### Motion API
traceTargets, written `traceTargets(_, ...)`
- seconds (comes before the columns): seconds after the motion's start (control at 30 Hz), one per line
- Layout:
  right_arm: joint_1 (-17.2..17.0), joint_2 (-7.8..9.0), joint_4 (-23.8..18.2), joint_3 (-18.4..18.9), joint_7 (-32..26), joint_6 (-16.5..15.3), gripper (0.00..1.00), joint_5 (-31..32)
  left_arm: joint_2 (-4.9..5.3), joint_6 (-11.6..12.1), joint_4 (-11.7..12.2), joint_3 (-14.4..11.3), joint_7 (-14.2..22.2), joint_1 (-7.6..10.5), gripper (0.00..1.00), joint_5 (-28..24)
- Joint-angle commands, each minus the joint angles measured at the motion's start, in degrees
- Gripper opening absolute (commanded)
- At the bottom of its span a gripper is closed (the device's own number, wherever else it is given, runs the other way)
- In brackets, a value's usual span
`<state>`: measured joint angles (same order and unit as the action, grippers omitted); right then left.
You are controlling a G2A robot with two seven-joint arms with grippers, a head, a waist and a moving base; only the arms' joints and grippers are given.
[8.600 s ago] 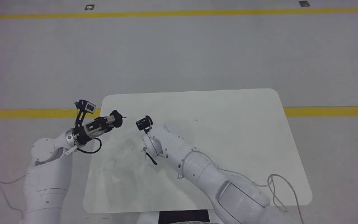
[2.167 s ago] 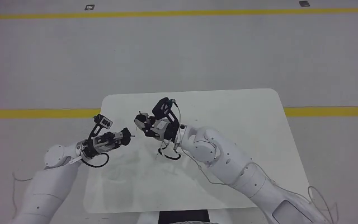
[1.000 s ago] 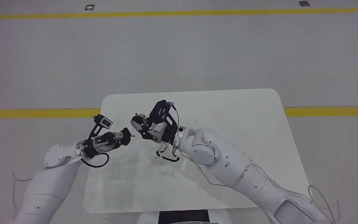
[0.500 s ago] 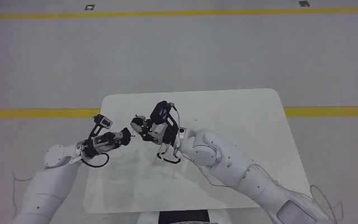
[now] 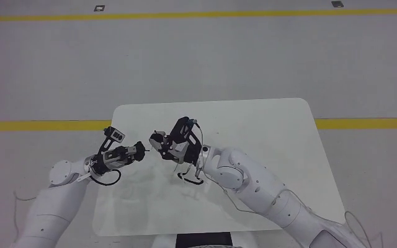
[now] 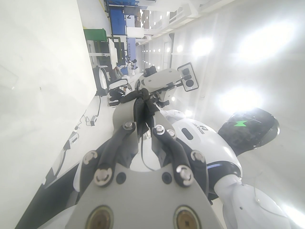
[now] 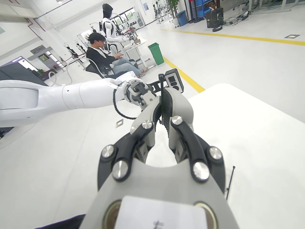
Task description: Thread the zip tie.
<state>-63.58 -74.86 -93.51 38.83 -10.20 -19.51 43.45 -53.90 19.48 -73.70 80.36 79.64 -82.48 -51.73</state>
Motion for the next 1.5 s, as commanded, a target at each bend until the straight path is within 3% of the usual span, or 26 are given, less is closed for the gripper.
traceTargets(0.0,-0.13,-0.01,-0.23,-0.03,0.67,0.03,0.0,0.49,0.0,0.0,0.0,0.0,0.0,0.0,0.0,0.0)
traceTargets(1.47,1.18,-0.49,2.29,-2.48,4.38,0.03,0.0,1.02,0.0,0.0,0.0,0.0,0.0,0.0,0.0,0.0)
